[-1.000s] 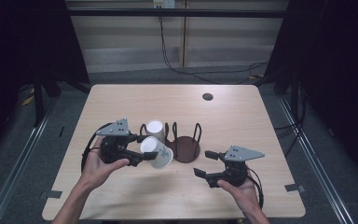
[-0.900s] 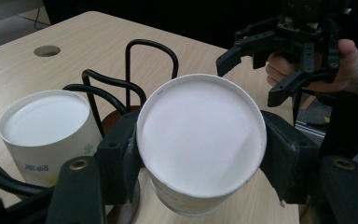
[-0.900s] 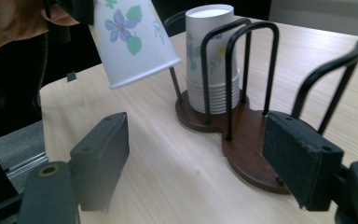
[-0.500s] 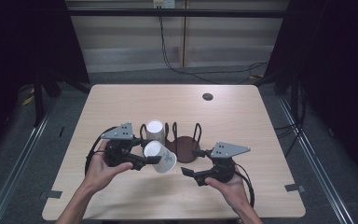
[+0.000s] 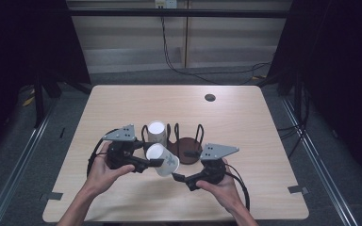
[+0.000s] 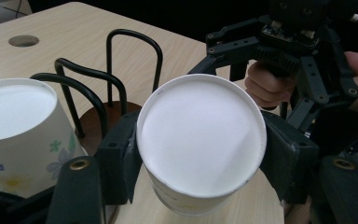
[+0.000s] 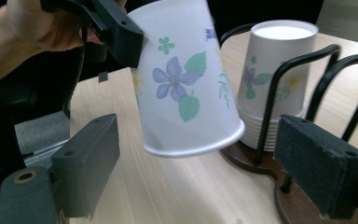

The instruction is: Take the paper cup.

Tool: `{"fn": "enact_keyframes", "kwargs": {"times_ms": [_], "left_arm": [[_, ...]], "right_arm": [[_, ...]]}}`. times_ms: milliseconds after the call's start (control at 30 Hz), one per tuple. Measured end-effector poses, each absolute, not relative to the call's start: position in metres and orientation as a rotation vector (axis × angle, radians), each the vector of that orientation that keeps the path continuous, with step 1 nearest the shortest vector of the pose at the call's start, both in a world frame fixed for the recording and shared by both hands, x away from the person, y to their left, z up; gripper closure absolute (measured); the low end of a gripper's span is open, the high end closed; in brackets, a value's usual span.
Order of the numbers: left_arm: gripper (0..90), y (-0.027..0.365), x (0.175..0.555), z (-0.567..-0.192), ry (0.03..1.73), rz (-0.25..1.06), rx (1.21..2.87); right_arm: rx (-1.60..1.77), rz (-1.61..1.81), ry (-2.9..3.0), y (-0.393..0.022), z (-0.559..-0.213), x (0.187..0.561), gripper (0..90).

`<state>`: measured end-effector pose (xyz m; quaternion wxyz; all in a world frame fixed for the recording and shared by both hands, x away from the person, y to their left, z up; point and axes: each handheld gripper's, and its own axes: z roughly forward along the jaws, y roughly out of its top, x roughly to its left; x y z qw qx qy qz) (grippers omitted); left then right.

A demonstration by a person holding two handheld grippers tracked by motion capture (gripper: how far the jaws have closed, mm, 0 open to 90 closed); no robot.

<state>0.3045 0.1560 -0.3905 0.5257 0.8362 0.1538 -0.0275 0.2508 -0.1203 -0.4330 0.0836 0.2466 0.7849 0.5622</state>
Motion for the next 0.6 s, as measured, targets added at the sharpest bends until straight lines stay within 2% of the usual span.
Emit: {"fn": "enact_keyframes", "kwargs": {"times_ms": [600], "left_arm": [[36.4, 0.142, 0.295, -0.390, 0.327, -0.150, 1.995]], "right_arm": [[0.674, 1.697, 2.383, -0.107, -0.444, 0.249, 21.1]]}}
